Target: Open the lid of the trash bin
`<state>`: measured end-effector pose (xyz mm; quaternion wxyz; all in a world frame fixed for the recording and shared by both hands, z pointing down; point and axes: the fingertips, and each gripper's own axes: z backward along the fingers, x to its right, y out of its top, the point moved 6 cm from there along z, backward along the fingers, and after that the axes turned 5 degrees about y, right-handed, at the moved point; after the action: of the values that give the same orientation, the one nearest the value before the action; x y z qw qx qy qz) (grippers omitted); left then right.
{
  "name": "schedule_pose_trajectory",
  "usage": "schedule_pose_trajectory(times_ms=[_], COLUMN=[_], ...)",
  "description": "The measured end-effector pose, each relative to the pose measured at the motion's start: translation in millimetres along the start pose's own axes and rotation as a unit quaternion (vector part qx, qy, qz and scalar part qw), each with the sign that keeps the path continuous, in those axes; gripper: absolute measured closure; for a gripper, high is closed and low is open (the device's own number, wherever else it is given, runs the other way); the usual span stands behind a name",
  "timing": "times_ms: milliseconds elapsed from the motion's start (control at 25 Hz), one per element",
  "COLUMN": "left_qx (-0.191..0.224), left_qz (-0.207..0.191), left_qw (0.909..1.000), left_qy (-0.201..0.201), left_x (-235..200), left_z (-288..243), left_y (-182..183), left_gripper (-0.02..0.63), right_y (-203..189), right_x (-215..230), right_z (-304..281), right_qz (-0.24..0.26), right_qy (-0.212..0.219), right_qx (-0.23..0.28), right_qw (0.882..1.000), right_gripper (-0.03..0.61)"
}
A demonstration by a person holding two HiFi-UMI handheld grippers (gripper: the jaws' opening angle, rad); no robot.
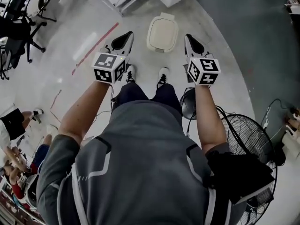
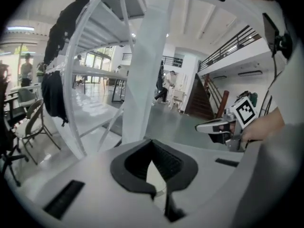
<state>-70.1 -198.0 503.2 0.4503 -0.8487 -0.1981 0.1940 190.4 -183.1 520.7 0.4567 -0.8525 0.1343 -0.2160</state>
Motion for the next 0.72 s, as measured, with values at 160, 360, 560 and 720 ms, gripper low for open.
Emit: schedule_pose_trajectory(times_ms=[160,360,560,720], left_qx=[-0.041,-0.083,-0.157,-0.186], left_qz=[0.018,0.018,0.026,0.031], left_qw=[0.9980,0.9961,0.9873,0.9817], left_qy=[0.044,0.024,-0.005,-0.025], left_x=[-12.8,-16.6,-16.2,-13.0], left_z=[-13.7,-31.1,-54.5,-68.6], left_y=[-34.4,-81.0,-135.4,-171.0], left_gripper=[0.606,0.604,0.606,0.606], right_y=[-34.4,-74.5,-129.8,-180.4], right_x=[-2.7,3.8,10.1,13.4], right_z=[-25.6,-56.6,-82.4,-104.1], right_qz=[-0.026,-0.068,-0.086,-0.101], right_qy=[0.024,0.025,0.012,0.000], right_qx=[-0.042,-0.067,-0.118,-0.158], right_qw=[0.999,0.995,0.989,0.982], right_gripper=[0.551,0.551,0.551,0.549])
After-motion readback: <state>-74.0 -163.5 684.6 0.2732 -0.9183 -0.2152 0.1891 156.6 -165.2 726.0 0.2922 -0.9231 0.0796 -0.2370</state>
